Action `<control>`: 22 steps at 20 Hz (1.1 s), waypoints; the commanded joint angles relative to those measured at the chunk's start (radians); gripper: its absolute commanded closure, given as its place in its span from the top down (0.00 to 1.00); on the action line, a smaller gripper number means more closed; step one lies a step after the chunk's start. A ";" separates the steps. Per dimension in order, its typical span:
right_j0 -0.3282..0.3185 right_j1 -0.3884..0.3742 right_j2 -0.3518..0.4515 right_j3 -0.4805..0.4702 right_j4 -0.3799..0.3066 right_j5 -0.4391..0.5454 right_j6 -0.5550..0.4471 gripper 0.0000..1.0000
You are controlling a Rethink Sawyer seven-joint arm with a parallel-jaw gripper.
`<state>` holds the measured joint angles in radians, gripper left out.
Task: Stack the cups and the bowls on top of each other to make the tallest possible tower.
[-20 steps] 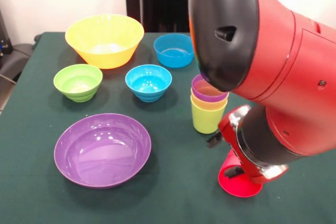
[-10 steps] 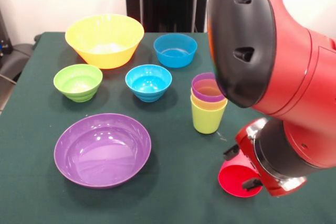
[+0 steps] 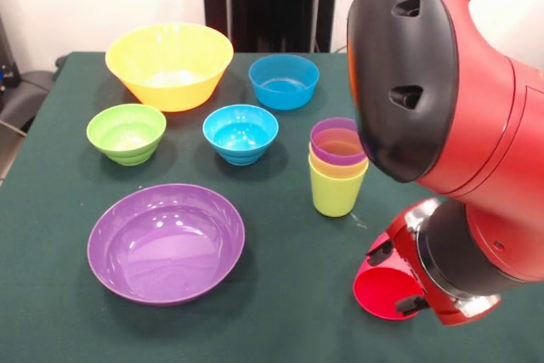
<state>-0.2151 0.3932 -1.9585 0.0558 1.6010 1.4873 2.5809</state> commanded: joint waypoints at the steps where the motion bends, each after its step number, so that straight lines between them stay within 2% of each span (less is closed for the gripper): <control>1: -0.034 -0.004 -0.120 0.020 0.014 0.082 -0.001 1.00; 4: -0.034 -0.005 -0.132 0.022 -0.003 0.111 -0.031 1.00; 10: -0.021 0.012 -0.104 0.031 -0.044 0.133 -0.042 1.00; 17: -0.022 -0.002 -0.105 0.013 -0.056 0.277 -0.127 1.00; 22: -0.032 0.011 -0.094 0.006 -0.047 0.285 -0.156 1.00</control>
<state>-0.2321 0.4009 -2.0051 0.0862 1.6049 1.6789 2.5809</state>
